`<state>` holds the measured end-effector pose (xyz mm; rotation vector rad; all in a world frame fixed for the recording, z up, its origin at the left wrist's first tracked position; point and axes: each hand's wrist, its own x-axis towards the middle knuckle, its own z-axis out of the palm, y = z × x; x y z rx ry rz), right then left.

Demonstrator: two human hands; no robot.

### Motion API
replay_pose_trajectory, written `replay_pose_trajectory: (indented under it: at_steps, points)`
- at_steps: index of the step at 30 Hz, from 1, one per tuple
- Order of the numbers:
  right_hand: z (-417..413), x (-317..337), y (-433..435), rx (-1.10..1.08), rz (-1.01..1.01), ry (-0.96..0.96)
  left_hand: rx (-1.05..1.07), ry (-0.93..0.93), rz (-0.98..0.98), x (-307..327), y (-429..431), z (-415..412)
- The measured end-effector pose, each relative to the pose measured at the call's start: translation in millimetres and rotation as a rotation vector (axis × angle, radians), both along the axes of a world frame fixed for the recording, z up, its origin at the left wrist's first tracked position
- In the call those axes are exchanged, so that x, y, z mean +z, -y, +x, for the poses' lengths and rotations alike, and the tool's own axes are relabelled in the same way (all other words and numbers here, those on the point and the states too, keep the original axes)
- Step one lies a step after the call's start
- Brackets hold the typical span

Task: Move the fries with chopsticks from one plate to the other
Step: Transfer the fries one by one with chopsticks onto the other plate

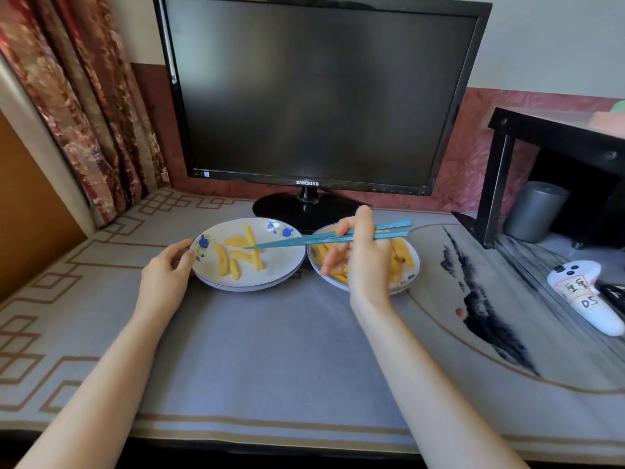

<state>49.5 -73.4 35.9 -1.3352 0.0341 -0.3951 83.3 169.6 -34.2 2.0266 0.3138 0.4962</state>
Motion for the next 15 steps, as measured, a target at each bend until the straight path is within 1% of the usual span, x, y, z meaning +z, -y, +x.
replay_pose_trajectory:
  at_steps: [4,8,11,15]
  points:
    - [1,-13,-23,0.074,-0.118,-0.003,-0.004,0.007,0.001,0,0,0]
    - [-4,-11,-19,0.103,-0.127,0.024,-0.009,0.003,-0.002,-1,-2,0]
    - [-10,1,4,0.046,-0.12,0.048,-0.006,0.0,-0.006,-1,-2,0]
    - [-18,12,51,-0.081,-0.187,0.1,-0.002,0.001,-0.005,0,-1,0]
